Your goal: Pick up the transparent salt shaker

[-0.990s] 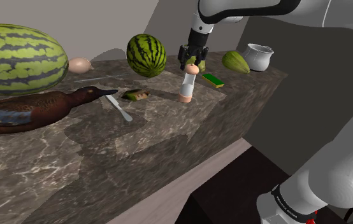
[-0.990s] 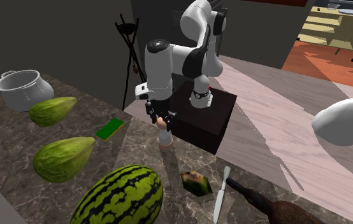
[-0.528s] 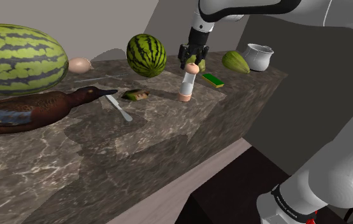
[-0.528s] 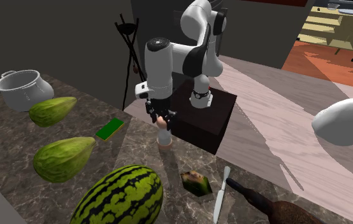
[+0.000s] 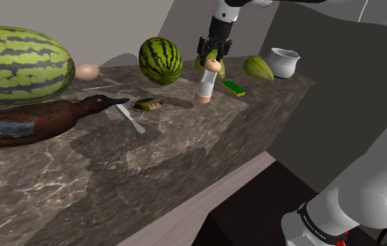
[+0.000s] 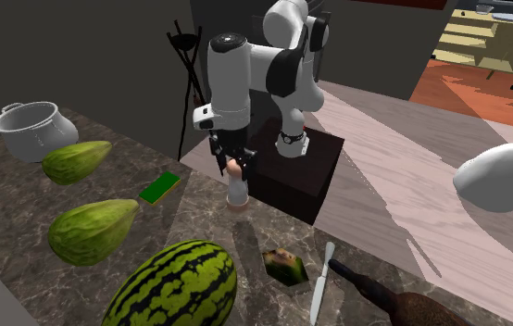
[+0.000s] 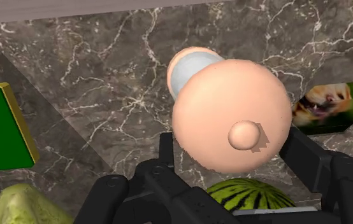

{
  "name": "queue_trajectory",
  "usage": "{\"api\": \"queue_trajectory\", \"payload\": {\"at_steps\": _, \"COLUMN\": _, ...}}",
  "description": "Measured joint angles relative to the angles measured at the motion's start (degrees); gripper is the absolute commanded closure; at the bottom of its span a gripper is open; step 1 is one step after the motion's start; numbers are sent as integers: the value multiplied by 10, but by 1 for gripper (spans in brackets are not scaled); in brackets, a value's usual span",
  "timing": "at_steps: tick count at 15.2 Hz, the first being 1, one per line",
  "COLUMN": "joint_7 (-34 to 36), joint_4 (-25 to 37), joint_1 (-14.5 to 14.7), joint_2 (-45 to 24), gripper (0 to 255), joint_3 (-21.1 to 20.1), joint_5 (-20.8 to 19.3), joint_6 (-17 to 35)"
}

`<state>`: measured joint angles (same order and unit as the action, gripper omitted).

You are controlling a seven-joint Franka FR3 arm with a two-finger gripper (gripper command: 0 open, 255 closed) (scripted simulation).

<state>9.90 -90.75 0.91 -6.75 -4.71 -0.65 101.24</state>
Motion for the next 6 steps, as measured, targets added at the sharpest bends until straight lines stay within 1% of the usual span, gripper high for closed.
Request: {"api": "queue_trajectory", "payload": {"at_steps": 6, "joint_7": -1, "joint_4": 51, "joint_1": 0, "joint_2": -6, "gripper": 255, "joint_3": 0, "joint_5": 0, "joint_6": -45}}
